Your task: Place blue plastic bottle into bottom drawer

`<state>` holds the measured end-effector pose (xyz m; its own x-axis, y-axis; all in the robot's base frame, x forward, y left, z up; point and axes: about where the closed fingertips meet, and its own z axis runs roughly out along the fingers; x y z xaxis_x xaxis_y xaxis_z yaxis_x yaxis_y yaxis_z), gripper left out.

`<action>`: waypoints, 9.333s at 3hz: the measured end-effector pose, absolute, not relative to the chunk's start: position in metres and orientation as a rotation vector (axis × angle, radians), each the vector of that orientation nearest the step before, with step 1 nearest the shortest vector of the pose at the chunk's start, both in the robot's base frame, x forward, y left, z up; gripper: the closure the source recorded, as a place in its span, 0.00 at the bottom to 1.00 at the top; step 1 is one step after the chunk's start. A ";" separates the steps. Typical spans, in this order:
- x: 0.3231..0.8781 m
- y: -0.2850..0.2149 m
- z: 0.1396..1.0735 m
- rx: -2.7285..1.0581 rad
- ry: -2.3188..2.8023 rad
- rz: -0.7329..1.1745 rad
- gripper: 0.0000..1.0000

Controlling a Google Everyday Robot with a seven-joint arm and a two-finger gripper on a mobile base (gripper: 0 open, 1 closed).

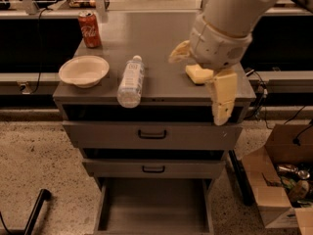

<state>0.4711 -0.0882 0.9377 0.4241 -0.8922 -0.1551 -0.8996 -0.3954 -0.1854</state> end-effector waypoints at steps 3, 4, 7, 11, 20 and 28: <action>0.470 -0.028 0.927 -2.673 1.062 0.028 0.00; 0.474 -0.024 0.924 -2.701 1.016 0.049 0.00; 0.565 0.058 0.904 -2.993 0.255 -0.111 0.00; 0.638 0.069 0.889 -3.060 0.092 -0.265 0.50; 0.556 0.016 0.859 -2.972 0.579 -0.055 1.00; 0.439 -0.037 0.804 -2.370 1.788 0.672 1.00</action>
Offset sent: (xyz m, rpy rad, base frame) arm -0.0010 0.0484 -0.0104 0.0019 -0.0279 0.2396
